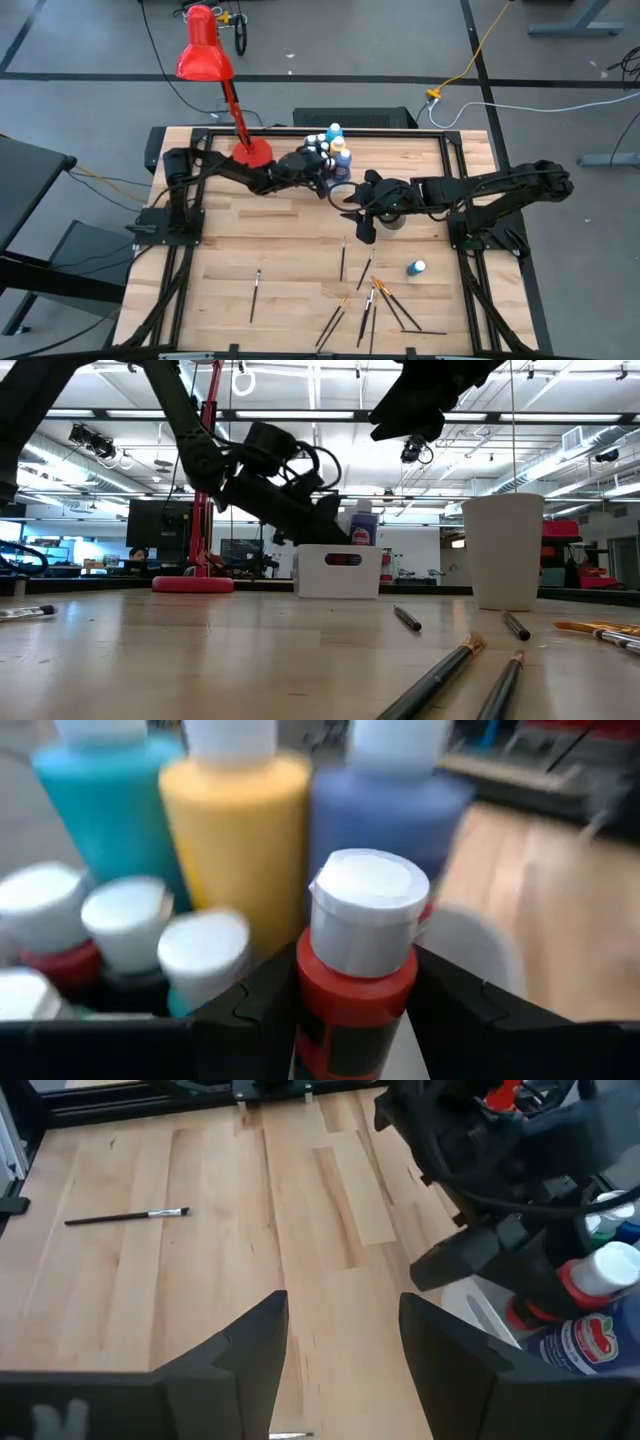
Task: Pick & Place Paint Supplies
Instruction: Put the small red paint bottle into the white bin, then put the small light blue paint bottle into the white bin
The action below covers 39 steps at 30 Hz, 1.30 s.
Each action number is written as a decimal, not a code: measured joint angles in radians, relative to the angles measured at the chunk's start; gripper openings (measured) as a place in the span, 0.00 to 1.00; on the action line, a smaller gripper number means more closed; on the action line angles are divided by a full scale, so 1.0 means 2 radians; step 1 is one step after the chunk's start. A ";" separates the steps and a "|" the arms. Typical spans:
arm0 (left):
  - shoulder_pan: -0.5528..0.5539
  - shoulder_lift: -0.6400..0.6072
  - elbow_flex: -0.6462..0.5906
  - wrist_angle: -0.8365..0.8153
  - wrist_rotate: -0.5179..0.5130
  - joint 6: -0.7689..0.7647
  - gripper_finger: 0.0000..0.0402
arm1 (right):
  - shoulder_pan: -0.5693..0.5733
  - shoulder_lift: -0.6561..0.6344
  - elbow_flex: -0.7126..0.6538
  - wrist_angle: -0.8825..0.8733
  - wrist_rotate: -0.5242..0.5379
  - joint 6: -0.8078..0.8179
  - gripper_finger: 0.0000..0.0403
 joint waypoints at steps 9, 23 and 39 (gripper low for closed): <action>0.000 0.000 0.005 -0.022 -0.006 -0.012 0.42 | 0.000 0.000 0.000 -0.003 0.000 0.003 0.48; 0.000 -0.001 0.005 -0.022 -0.006 0.001 0.57 | 0.000 0.000 0.000 -0.003 0.000 0.003 0.48; -0.019 -0.105 0.005 -0.034 0.010 0.052 0.56 | 0.001 0.000 0.000 -0.004 -0.002 0.003 0.48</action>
